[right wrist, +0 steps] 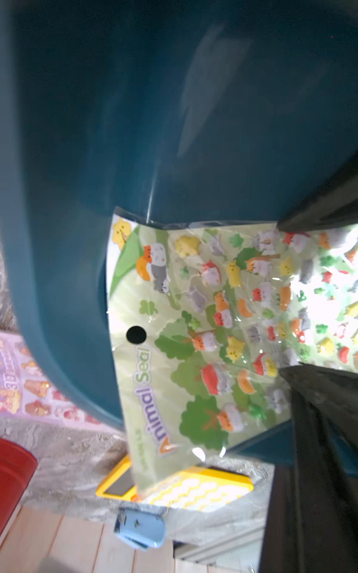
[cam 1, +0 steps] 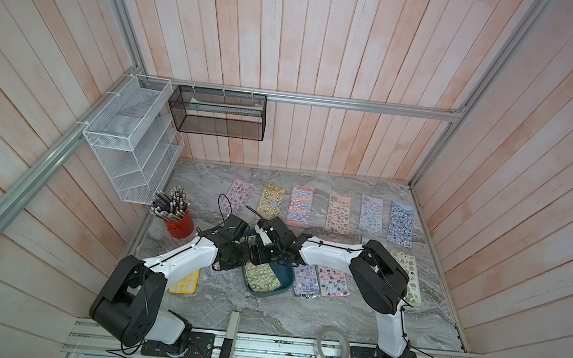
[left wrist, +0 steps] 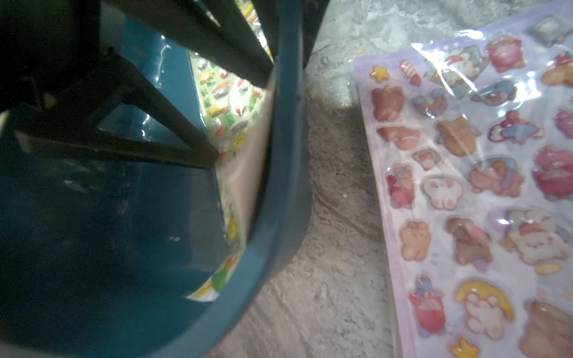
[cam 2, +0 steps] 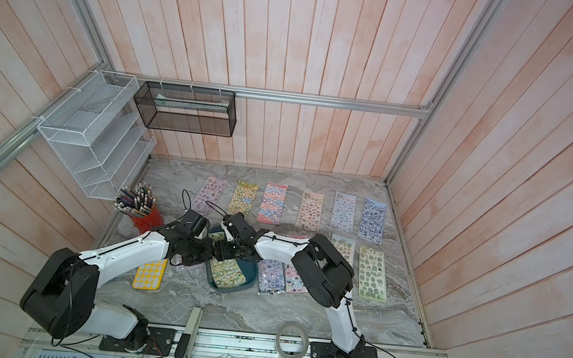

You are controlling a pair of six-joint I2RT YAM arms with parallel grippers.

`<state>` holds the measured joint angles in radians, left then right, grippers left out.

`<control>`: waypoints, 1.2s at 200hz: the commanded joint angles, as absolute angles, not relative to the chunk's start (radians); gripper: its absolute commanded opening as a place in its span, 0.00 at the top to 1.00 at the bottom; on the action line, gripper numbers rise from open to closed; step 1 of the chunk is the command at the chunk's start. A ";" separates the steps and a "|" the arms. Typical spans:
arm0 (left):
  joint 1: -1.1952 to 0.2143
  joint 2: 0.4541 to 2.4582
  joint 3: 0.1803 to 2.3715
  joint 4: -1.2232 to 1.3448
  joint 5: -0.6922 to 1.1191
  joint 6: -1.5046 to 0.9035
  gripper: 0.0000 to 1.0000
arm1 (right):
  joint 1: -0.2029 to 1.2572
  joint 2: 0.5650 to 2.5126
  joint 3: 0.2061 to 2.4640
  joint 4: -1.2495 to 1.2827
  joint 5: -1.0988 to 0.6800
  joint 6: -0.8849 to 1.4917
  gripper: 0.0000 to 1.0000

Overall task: Take the stickers out of the storage box
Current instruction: Pick up the sticker from the storage box.

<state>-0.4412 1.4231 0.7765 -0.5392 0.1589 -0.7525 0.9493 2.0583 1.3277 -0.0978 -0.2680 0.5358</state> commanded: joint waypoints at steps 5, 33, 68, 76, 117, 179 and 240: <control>-0.441 1.448 0.797 -0.547 0.166 -0.746 0.91 | 0.973 2.091 1.290 -0.100 -0.425 0.530 0.38; -0.441 1.454 0.798 -0.549 0.164 -0.745 0.93 | 0.973 2.072 1.283 -0.083 -0.433 0.514 0.42; -0.441 1.456 0.797 -0.549 0.160 -0.746 0.93 | 0.965 2.038 1.291 -0.090 -0.425 0.478 0.51; -0.440 1.455 0.796 -0.549 0.160 -0.746 0.93 | 0.962 2.028 1.292 -0.092 -0.423 0.472 0.55; -0.442 1.452 0.796 -0.553 0.150 -0.746 0.96 | 0.939 1.981 1.299 -0.111 -0.413 0.454 0.96; -0.441 1.448 0.791 -0.557 0.137 -0.744 0.96 | 0.916 1.904 1.333 -0.203 -0.315 0.391 1.00; -0.440 1.449 0.794 -0.563 0.132 -0.742 0.97 | 0.913 1.910 1.368 -0.341 -0.153 0.371 0.68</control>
<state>-0.4389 1.4322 0.7853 -0.5564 0.1490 -0.7521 0.9146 1.8992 1.3434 -0.2462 -0.2401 0.3954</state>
